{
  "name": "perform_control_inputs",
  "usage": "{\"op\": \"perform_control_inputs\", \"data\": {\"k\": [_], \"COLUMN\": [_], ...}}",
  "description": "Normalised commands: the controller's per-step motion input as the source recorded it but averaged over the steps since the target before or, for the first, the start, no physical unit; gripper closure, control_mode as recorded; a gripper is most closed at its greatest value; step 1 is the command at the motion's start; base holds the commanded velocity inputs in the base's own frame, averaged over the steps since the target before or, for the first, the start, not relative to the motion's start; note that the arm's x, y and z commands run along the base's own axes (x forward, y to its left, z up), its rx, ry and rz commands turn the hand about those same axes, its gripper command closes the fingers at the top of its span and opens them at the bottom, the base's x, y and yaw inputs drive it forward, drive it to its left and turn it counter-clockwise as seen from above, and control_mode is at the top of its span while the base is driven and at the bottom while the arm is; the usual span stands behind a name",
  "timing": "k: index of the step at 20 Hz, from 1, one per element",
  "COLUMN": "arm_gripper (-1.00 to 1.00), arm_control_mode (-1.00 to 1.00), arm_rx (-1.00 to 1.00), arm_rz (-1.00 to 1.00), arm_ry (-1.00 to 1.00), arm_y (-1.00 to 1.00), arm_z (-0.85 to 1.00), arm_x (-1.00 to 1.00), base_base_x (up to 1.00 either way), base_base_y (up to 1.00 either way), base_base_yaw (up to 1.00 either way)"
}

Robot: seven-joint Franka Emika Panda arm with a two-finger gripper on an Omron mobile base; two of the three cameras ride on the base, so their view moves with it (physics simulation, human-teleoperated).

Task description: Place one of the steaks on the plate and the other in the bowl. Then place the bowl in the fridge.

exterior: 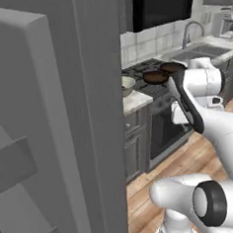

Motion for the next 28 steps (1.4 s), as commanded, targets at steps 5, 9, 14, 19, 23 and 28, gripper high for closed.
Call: {"op": "perform_control_inputs", "data": {"k": [5, 9, 14, 19, 23, 28], "arm_gripper": [-1.00, -1.00, -1.00, -1.00, -1.00, -1.00], "arm_control_mode": [1.00, 1.00, 1.00, 1.00, 1.00, 1.00], "arm_rx": [0.00, 0.00, 0.00, 0.00, 0.00, 0.00], "arm_rz": [0.00, 0.00, 0.00, 0.00, 0.00, 0.00], "arm_ry": [0.00, 0.00, 0.00, 0.00, 0.00, 0.00], "arm_y": [0.00, 0.00, 0.00, 0.00, 0.00, 0.00], "arm_z": [0.00, 0.00, 0.00, 0.00, 0.00, 0.00], "arm_x": [0.00, 0.00, 0.00, 0.00, 0.00, 0.00], "base_base_x": [0.51, 0.56, 0.48, 0.17, 0.14, 0.24], "base_base_y": [-0.06, -0.53, -0.67, -0.68, -0.69, -0.44], "base_base_yaw": [0.59, 0.59, 0.51, 0.28, 0.11, -0.02]}}
